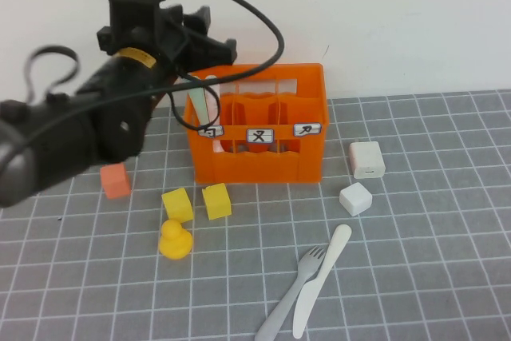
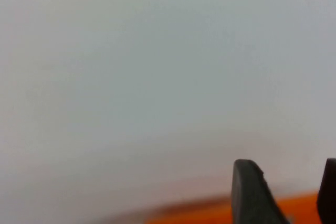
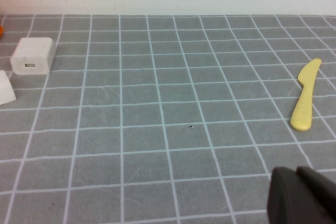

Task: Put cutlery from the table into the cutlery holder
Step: Place the spoon on the box, then pick up the fork

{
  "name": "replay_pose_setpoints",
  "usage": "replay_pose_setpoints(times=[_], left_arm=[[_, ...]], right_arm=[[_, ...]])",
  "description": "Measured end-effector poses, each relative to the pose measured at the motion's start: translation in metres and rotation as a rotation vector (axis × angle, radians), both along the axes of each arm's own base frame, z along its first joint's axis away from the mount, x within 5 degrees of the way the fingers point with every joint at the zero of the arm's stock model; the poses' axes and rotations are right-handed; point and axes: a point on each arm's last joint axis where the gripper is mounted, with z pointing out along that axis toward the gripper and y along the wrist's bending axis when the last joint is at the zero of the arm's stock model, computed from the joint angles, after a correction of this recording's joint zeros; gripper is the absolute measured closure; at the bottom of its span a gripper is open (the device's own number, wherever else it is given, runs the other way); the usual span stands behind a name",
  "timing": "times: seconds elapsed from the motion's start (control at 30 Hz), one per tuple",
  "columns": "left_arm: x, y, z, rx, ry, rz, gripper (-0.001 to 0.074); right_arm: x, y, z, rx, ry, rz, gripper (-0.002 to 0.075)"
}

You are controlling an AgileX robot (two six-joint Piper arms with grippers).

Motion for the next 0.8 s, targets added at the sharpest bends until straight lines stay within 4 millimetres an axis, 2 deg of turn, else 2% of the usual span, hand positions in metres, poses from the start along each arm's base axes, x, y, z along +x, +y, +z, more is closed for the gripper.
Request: replay_pose_setpoints(times=[0.07, 0.2, 0.27, 0.4, 0.53, 0.8], left_arm=[[-0.011, 0.001, 0.009, 0.023, 0.062, -0.041, 0.0515], [-0.04, 0.007, 0.029, 0.053, 0.147, -0.113, 0.0675], [-0.059, 0.014, 0.036, 0.054, 0.154, -0.125, 0.0708], [-0.106, 0.036, 0.048, 0.038, 0.115, -0.133, 0.0729], [-0.159, 0.059, 0.043, 0.03, 0.096, -0.143, 0.0733], [-0.245, 0.097, 0.028, 0.002, -0.053, -0.153, 0.0734]], right_arm=[[0.0, 0.0, 0.0, 0.0, 0.0, 0.0, 0.0729], [0.0, 0.0, 0.0, 0.0, 0.0, 0.0, 0.0729], [0.0, 0.0, 0.0, 0.0, 0.0, 0.0, 0.0729], [0.0, 0.0, 0.0, 0.0, 0.0, 0.0, 0.0729], [0.0, 0.0, 0.0, 0.0, 0.0, 0.0, 0.0729], [0.0, 0.0, 0.0, 0.0, 0.0, 0.0, 0.0729]])
